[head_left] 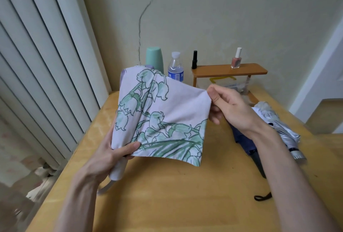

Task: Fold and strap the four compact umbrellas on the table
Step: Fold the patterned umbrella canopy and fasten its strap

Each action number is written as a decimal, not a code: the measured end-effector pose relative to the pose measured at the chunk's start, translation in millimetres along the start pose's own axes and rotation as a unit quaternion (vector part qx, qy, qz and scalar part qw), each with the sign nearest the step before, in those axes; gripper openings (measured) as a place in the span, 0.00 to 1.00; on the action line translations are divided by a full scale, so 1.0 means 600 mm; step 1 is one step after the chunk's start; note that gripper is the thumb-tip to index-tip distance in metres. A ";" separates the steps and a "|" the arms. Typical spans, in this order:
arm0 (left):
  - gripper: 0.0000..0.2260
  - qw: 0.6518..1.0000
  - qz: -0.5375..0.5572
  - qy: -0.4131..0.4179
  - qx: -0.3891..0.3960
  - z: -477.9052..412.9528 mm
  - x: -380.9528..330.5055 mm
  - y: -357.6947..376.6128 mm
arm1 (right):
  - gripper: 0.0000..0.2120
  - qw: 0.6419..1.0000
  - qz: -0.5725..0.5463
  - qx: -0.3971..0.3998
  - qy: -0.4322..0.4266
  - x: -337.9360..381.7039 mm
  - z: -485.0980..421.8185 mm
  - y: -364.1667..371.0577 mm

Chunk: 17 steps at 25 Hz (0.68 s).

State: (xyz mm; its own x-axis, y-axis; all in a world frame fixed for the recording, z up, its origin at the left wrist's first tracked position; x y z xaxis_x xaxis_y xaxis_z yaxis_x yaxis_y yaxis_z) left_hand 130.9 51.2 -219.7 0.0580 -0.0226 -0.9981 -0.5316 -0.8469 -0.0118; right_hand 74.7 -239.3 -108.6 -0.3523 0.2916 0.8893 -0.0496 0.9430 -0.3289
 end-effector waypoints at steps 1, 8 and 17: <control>0.50 1.000 0.006 0.002 0.002 0.001 -0.002 0.000 | 0.18 0.997 -0.066 0.007 0.030 -0.009 0.001 0.009; 0.50 1.000 0.011 0.015 -0.007 -0.002 -0.001 -0.003 | 0.16 0.999 -0.016 0.011 0.046 0.003 0.006 0.010; 0.54 0.993 -0.037 0.105 -0.049 -0.031 -0.020 0.020 | 0.16 0.992 -0.022 -0.117 0.037 -0.011 -0.002 -0.025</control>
State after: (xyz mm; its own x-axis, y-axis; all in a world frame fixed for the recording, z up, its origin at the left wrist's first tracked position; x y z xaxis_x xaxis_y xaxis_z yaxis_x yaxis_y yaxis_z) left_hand 139.7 31.6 -206.9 0.2754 -0.0597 -0.9595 -0.4355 -0.8975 -0.0692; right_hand 78.8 -255.4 -109.1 -0.2852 0.2530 0.9245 0.1589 0.9637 -0.2147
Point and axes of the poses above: each hand's wrist, its own z-axis away from the middle knuckle, its own y-axis out of the palm, x = y × z, the point moved 9 cm from there along -z, towards the middle knuckle, and after that the axes turned 9 degrees about x, right-handed, at the moved point
